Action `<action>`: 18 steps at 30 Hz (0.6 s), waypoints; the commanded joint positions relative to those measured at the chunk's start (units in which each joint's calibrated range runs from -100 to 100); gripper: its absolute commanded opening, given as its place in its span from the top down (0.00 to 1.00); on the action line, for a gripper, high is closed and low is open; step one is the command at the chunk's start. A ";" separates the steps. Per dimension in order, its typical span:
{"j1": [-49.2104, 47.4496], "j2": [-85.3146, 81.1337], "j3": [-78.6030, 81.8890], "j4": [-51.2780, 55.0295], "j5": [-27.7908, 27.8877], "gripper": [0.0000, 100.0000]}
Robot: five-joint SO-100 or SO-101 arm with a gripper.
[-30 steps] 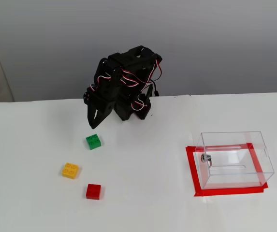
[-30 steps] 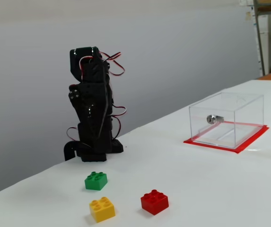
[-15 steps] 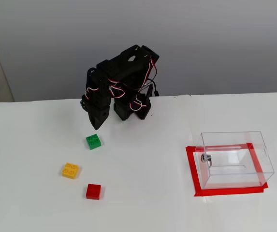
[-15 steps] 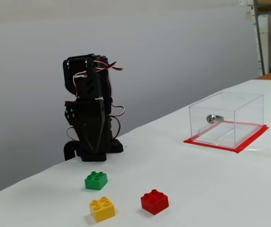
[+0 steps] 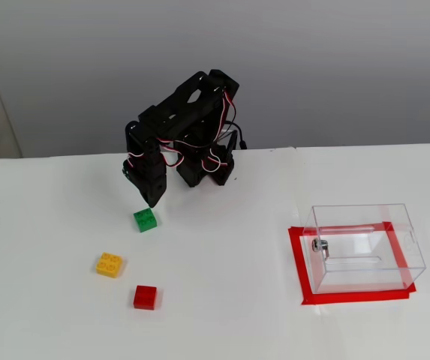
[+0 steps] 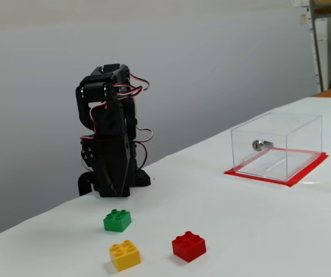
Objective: Pick the green lego brick and place it into the transparent box
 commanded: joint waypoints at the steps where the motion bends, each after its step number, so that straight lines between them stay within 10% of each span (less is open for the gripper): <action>1: 0.38 -0.01 -1.76 -0.71 0.30 0.93; 18: -4.79 0.84 -1.31 -6.89 -0.12 0.75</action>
